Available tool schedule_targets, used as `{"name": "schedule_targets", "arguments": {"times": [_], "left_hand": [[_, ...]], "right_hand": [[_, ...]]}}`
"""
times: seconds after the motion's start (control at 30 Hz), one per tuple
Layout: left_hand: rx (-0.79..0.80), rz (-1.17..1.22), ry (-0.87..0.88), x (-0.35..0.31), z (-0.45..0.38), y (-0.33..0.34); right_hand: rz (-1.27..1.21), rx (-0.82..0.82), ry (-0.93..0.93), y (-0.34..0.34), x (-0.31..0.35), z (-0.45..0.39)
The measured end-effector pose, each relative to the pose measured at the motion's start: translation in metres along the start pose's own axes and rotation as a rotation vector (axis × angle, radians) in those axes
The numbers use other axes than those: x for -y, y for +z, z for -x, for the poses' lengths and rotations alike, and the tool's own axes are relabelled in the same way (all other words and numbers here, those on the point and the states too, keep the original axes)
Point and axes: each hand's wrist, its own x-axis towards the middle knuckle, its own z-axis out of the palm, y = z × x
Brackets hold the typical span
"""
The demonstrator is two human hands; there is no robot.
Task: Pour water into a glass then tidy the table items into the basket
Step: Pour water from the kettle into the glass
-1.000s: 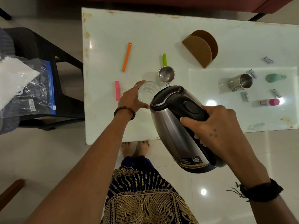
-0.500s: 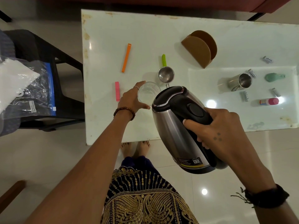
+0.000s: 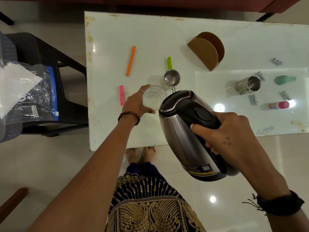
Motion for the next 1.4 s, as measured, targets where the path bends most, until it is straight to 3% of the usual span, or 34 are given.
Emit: {"name": "schedule_targets", "arguments": {"times": [1.4], "left_hand": [[-0.009, 0.005, 0.034, 0.004, -0.001, 0.002]], "right_hand": [[0.0, 0.013, 0.033, 0.007, 0.012, -0.005]]}}
